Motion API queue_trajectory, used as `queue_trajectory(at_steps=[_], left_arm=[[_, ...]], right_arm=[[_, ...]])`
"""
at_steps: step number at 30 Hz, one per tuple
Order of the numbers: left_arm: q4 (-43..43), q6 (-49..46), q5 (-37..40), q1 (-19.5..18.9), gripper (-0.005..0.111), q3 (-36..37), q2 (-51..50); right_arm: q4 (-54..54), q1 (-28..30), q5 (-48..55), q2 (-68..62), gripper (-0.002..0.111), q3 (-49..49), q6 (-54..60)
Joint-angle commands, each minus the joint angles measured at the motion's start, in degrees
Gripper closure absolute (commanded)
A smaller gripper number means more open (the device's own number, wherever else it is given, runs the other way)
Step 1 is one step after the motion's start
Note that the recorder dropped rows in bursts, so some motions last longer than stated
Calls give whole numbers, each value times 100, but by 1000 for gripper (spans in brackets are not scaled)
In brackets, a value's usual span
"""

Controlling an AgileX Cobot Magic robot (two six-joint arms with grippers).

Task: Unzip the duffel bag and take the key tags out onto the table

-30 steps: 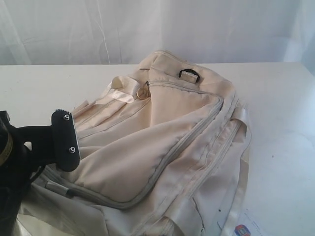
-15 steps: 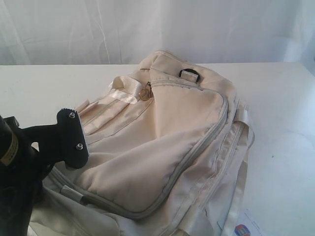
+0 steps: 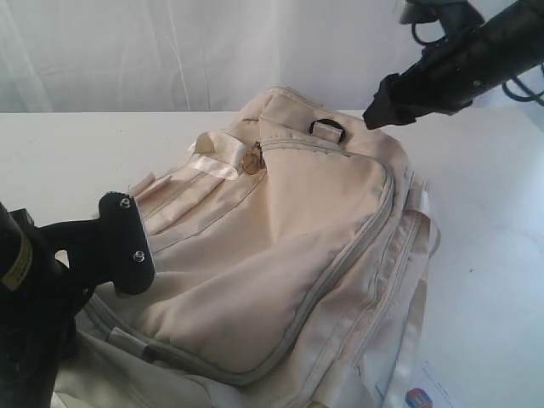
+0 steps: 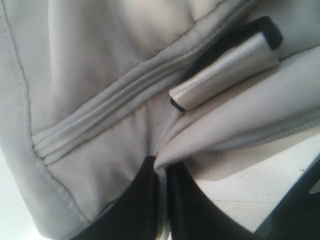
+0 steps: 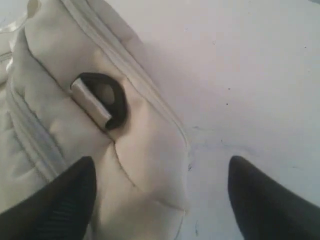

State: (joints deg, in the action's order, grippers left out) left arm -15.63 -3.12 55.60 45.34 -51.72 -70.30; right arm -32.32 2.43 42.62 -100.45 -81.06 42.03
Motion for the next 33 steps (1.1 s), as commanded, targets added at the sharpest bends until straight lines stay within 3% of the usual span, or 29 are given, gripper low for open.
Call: queue_trajectory(at_steps=[1, 2, 3, 6, 9, 12, 14, 17, 23, 28, 33], left_arm=[[306, 88, -29, -1, 107, 44, 48], [306, 76, -31, -1, 107, 59, 48], [306, 76, -56, -1, 107, 130, 48], [203, 68, -213, -1, 107, 290, 48], [-308, 312, -245, -1, 107, 406, 48], [-2252, 1846, 99, -1, 107, 521, 48], [-3368, 2494, 254, -42, 107, 521, 48], [-4128, 2914, 93, -233, 107, 521, 48], [-4663, 2991, -777, -951, 107, 521, 26], [-4809, 2991, -1079, -1528, 107, 175, -166], [-4568, 2914, -1106, -1661, 107, -98, -233]], right_arm=[[466, -138, -311, -470, 45, -39, -22], [524, -138, -229, -536, 51, -39, -215], [697, -138, 20, -592, 69, -39, -620], [951, -138, 461, -543, 106, -48, -1142], [1429, -127, 852, -337, 108, -48, -1639], [2813, -127, 1452, 44, 108, -31, -2806], [2917, -127, 1649, 385, 108, 189, -3058], [2917, -127, 1662, 784, 108, 649, -3208], [2799, -127, 1562, 1633, 108, 1903, -3322], [1743, -127, 1397, 2350, 108, 2775, -3103], [1110, -127, 1299, 2891, 108, 3348, -2917]])
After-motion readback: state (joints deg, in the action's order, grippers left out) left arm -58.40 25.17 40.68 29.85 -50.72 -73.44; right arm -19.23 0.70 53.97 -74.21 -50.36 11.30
